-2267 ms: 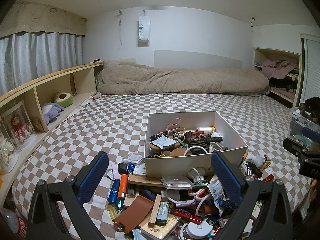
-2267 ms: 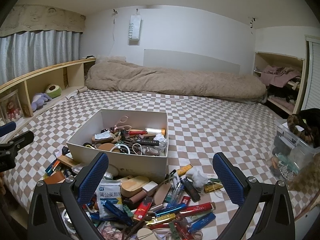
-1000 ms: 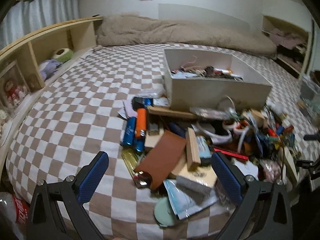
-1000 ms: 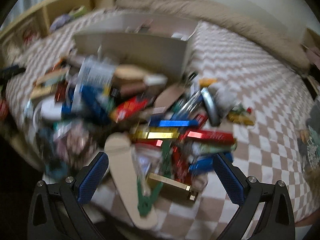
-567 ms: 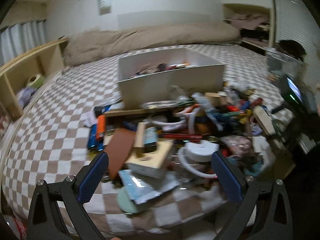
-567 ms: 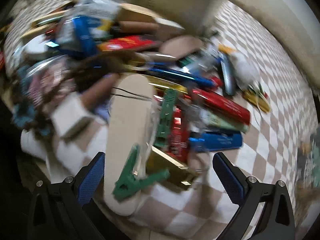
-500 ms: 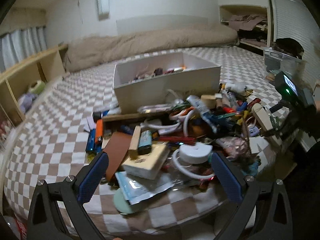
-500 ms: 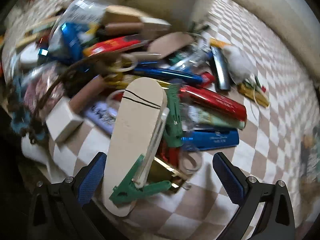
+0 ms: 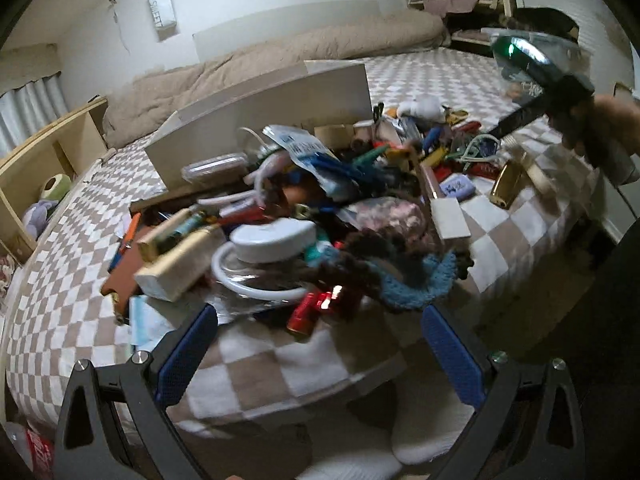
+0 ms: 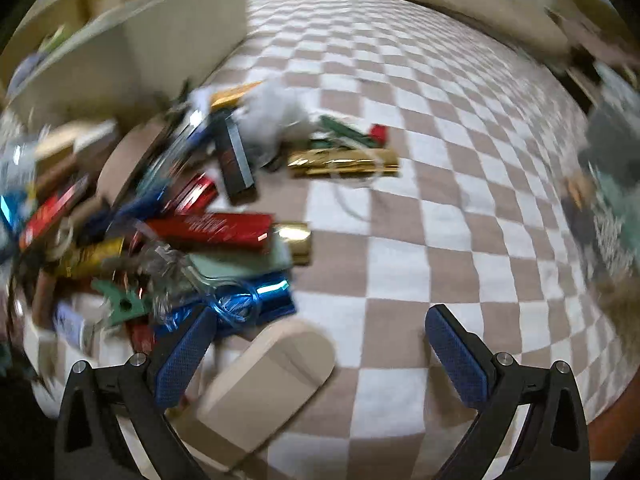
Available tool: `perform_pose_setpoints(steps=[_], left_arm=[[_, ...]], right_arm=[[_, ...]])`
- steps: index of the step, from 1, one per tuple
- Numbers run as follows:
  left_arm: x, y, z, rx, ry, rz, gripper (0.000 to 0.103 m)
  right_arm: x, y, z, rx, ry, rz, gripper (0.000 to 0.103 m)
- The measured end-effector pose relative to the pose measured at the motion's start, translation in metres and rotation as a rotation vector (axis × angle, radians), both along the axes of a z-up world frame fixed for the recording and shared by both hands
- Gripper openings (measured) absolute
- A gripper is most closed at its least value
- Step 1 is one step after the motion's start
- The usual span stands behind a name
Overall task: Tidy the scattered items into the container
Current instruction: 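Grasp the crocheted pouch with the left tool while the right tool reaches toward the wooden board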
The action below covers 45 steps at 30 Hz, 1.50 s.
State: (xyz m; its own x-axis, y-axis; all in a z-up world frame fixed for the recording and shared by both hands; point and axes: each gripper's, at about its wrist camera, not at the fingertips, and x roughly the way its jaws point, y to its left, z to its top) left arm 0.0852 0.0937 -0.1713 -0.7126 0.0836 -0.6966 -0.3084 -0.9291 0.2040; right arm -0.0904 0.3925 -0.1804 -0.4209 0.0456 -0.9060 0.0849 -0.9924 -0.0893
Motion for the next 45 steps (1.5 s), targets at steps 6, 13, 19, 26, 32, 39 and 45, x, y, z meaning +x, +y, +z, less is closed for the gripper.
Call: perform_pose_setpoints(steps=[6, 13, 19, 26, 32, 39, 45], left_arm=[[-0.014, 0.013, -0.009, -0.039, 0.039, 0.058, 0.103], [-0.040, 0.021, -0.008, -0.018, 0.061, 0.103, 0.103], [-0.069, 0.018, 0.002, 0.039, 0.087, 0.171, 0.103], [-0.110, -0.002, 0.024, 0.021, 0.187, 0.265, 0.103], [-0.137, -0.051, 0.033, 0.025, 0.173, 0.373, 0.103], [-0.113, -0.065, 0.048, 0.232, 0.078, 0.191, 0.103], [-0.092, -0.017, 0.048, 0.222, 0.050, 0.015, 0.103]], right_arm=[[0.020, -0.001, 0.033, -0.042, 0.081, 0.041, 0.103], [0.052, -0.035, 0.052, 0.067, 0.044, 0.323, 0.103], [0.065, -0.049, 0.022, 0.199, -0.056, 0.482, 0.103], [0.066, -0.050, 0.001, 0.235, -0.114, 0.493, 0.103], [0.078, -0.065, 0.006, 0.216, -0.112, 0.568, 0.103], [0.067, -0.067, -0.015, 0.237, -0.159, 0.514, 0.103], [0.050, -0.042, -0.008, 0.069, -0.125, 0.351, 0.103]])
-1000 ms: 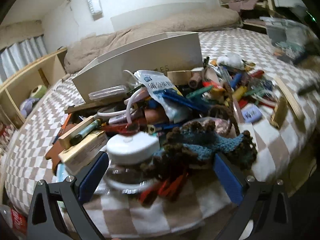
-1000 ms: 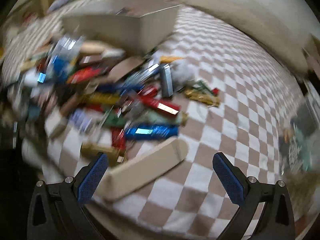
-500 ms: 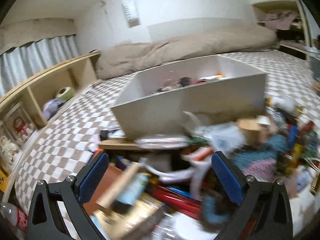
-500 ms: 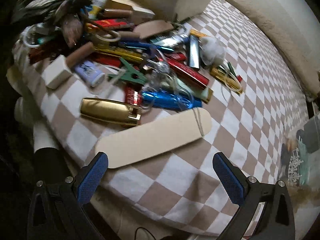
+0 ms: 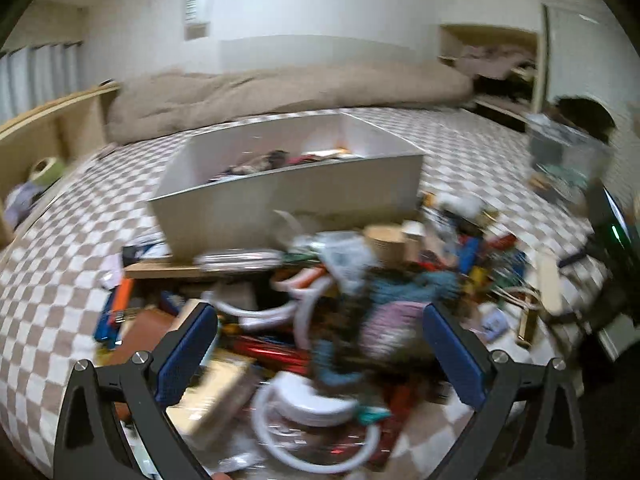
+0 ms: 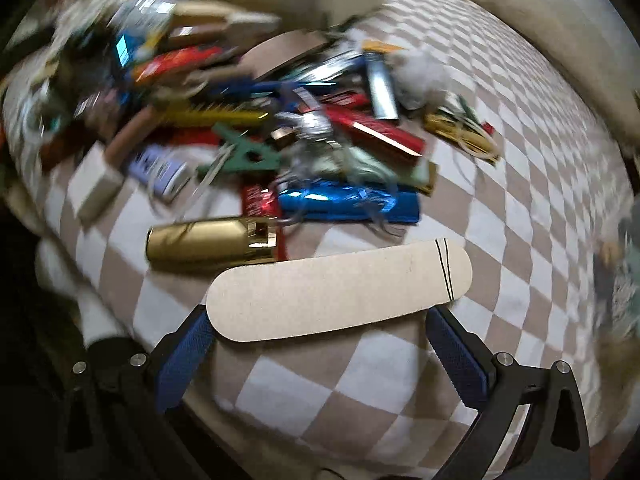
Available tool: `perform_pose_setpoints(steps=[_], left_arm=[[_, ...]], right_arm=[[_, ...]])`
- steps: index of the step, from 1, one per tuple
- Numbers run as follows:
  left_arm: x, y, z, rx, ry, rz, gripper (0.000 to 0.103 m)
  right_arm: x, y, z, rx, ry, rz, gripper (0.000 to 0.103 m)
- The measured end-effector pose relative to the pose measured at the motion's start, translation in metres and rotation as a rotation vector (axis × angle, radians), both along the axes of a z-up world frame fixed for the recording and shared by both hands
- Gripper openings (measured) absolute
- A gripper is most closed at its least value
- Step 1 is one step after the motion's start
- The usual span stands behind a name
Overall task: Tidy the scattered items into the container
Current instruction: 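Grasp the crocheted pouch with the left tool while the right tool reaches toward the wooden board, then lift the crocheted pouch with the left tool while the right tool grasps the wooden board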
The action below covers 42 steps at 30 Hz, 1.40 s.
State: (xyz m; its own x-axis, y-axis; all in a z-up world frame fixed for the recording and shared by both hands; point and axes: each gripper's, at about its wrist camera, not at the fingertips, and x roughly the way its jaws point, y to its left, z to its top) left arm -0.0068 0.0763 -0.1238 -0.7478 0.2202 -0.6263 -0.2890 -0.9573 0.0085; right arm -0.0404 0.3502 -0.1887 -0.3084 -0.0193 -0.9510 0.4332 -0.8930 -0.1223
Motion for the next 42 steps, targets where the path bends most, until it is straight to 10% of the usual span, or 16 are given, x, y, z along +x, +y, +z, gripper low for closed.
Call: perform_pose_setpoints(steps=[7, 12, 23, 33, 42], left_arm=[[-0.015, 0.024, -0.018, -0.004, -0.051, -0.049, 0.101], [-0.027, 0.016, -0.033, 0.032, -0.130, -0.018, 0.065], [-0.024, 0.002, -0.008, 0.118, -0.112, 0.014, 0.028], [-0.027, -0.016, 0.048, 0.160, 0.022, 0.072, 0.025], [-0.015, -0.057, 0.066, 0.210, 0.107, 0.147, 0.025]], right_arm=[[-0.014, 0.036, 0.009, -0.205, 0.058, -0.239, 0.103], [-0.004, 0.047, 0.008, -0.305, 0.079, -0.334, 0.103], [0.011, 0.064, 0.009, -0.488, 0.198, -0.692, 0.103], [-0.002, 0.039, 0.006, -0.274, 0.204, -0.909, 0.103], [0.003, 0.029, 0.005, -0.141, 0.266, -0.836, 0.103]])
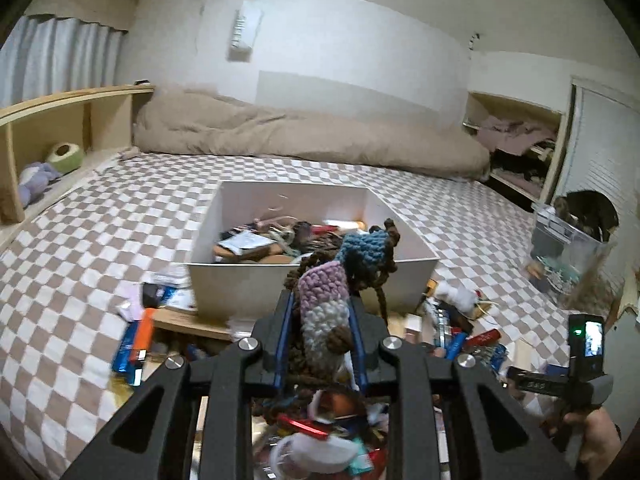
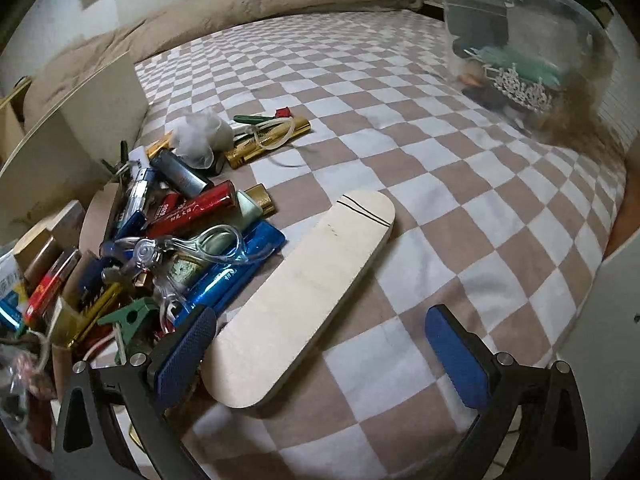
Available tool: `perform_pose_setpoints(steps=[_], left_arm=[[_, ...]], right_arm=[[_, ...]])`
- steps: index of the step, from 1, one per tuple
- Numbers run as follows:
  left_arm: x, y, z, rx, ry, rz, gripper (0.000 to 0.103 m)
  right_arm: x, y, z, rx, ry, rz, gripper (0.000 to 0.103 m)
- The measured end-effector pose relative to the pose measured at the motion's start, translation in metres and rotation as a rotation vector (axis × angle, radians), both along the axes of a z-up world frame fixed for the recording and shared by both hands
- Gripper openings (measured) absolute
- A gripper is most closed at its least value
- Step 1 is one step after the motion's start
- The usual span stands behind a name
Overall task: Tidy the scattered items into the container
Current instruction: 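Lift the crocheted pouch with the left tool while the right tool grasps the wooden board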
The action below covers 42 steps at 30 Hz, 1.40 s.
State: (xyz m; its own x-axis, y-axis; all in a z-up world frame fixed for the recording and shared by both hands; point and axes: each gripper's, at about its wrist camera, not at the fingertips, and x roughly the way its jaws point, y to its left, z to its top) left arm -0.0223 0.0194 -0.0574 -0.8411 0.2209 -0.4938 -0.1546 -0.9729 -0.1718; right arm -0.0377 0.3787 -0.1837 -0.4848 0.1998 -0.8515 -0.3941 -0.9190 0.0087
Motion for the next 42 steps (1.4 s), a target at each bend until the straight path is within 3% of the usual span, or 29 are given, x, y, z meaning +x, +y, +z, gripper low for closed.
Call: perform_pose_setpoints(steps=[3, 6, 10, 14, 17, 20, 26, 35, 42], left_arm=[[0.004, -0.018, 0.002, 0.005, 0.006, 0.044, 0.025], [0.008, -0.031, 0.004, -0.018, 0.021, 0.092, 0.025], [0.009, -0.045, 0.006, 0.009, 0.023, 0.115, 0.025], [0.010, -0.051, 0.004, -0.017, 0.024, 0.148, 0.025], [0.010, -0.058, 0.002, 0.005, 0.015, 0.149, 0.025], [0.011, -0.065, 0.003, 0.017, 0.015, 0.162, 0.025], [0.016, -0.068, 0.007, 0.026, 0.023, 0.185, 0.025], [0.030, -0.066, 0.032, 0.016, 0.082, 0.177, 0.025], [0.041, -0.061, 0.046, 0.001, 0.109, 0.160, 0.025]], right_arm=[[0.007, 0.016, 0.004, 0.024, -0.006, -0.040, 0.103], [0.014, 0.033, 0.000, -0.020, -0.014, -0.087, 0.103], [0.015, 0.030, 0.000, 0.002, -0.022, -0.066, 0.101], [0.002, 0.006, 0.000, 0.114, -0.029, 0.025, 0.073], [-0.004, -0.006, -0.002, 0.169, -0.027, 0.077, 0.059], [-0.001, -0.003, 0.001, 0.103, 0.012, 0.104, 0.041], [0.016, 0.019, 0.025, -0.078, 0.170, 0.064, 0.037], [0.020, 0.004, 0.060, -0.157, 0.284, 0.114, 0.037], [0.014, -0.026, 0.085, -0.182, 0.333, 0.219, 0.037]])
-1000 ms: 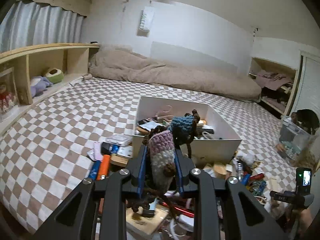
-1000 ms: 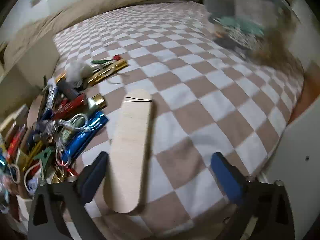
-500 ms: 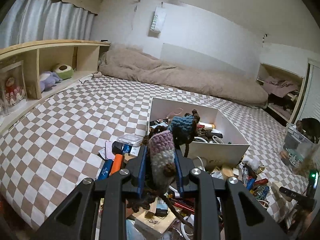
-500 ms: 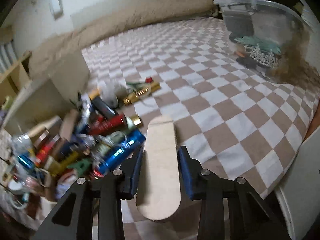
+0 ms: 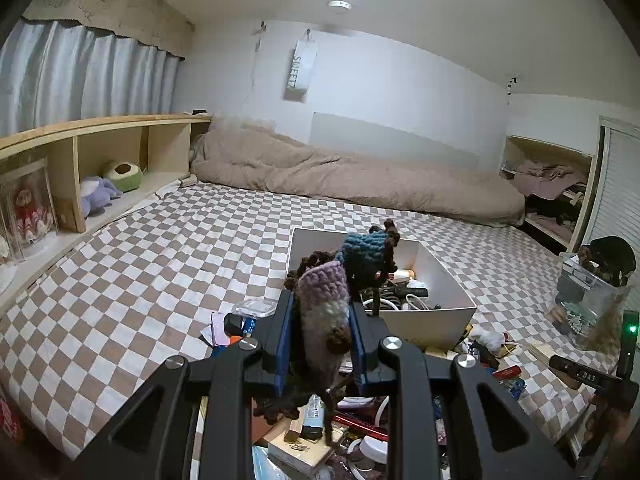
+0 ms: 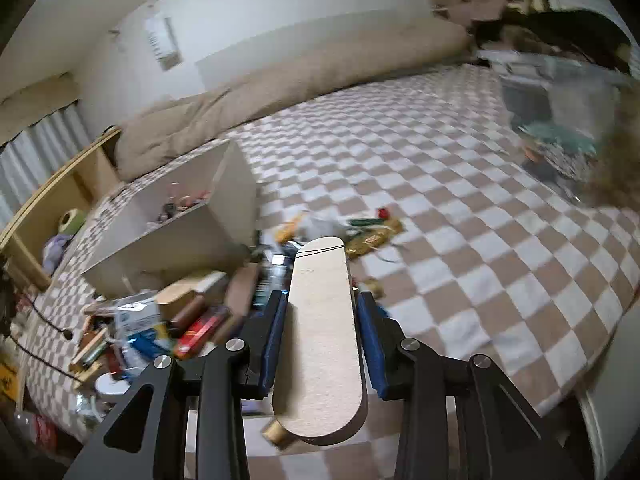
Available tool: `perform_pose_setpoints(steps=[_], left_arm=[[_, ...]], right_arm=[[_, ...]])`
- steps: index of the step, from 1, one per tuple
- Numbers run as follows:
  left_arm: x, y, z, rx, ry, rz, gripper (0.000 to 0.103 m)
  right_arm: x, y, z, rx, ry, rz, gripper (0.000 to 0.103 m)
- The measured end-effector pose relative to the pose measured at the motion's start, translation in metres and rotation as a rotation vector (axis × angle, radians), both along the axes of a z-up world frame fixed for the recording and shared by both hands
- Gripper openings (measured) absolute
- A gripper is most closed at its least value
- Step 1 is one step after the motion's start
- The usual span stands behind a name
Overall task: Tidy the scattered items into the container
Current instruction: 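Lift the crocheted pouch with the left tool while the right tool grasps the wooden board, then carry the pouch and the wooden board over the white box with both tools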
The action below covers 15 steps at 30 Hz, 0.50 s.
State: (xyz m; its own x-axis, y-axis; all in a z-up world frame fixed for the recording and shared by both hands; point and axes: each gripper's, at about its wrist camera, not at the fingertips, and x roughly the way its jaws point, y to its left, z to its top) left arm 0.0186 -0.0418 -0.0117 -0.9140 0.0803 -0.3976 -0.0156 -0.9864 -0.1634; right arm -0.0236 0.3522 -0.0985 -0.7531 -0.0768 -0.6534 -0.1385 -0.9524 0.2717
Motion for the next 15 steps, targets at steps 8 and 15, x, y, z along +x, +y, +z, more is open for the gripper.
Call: perform_pose_setpoints(steps=[8, 15], left_arm=[[0.003, 0.010, 0.010, -0.003, -0.004, -0.038, 0.025], [-0.002, 0.012, 0.040, -0.029, 0.052, -0.062, 0.025]], right_arm=[[-0.005, -0.055, 0.025, -0.006, 0.062, 0.170, 0.037], [-0.018, -0.093, 0.047, 0.027, 0.104, 0.266, 0.037]])
